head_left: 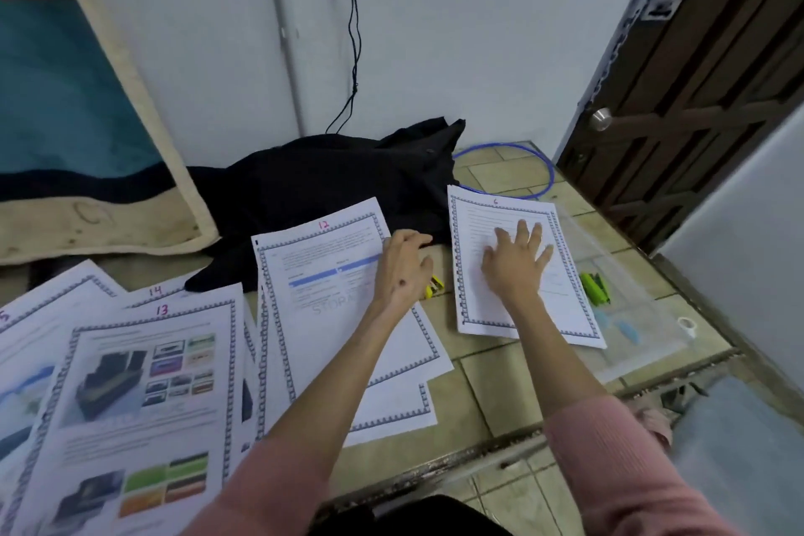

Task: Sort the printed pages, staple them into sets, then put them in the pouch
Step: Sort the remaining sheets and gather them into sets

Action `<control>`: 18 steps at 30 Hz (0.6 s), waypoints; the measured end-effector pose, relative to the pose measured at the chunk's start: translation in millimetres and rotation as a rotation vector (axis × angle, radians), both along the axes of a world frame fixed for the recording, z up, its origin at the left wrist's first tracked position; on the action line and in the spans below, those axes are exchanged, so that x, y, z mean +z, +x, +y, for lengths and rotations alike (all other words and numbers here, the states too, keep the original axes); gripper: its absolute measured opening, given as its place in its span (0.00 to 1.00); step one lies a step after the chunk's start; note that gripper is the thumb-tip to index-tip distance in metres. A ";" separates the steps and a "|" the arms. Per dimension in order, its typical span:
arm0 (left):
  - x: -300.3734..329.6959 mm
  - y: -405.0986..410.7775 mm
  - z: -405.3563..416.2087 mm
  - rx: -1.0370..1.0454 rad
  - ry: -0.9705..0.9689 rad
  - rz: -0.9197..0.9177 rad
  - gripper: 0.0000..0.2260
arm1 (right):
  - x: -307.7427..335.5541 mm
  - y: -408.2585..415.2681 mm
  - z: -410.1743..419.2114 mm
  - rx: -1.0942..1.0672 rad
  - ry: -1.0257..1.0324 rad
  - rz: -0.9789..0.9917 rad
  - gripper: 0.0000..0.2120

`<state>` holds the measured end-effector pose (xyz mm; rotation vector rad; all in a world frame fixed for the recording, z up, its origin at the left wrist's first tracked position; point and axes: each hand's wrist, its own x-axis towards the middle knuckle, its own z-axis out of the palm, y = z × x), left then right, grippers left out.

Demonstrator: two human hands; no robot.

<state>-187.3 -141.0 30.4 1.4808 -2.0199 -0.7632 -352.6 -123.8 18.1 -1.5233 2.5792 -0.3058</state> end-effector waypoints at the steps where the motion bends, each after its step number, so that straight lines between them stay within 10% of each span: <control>1: 1.4 20.1 -1.1 0.046 0.001 0.001 0.16 | 0.3 21.1 -3.2 0.062 -0.048 -0.010 0.21; 9: -35.5 195.3 20.4 0.447 0.077 -0.339 0.18 | -35.3 204.7 2.8 0.702 -0.001 -0.183 0.21; 14: -69.1 220.4 46.3 0.432 0.079 -0.458 0.32 | -54.6 222.7 8.0 0.735 0.113 -0.081 0.25; 18: -69.4 221.0 44.4 0.423 0.100 -0.481 0.22 | -55.6 223.1 9.3 0.730 0.092 -0.053 0.25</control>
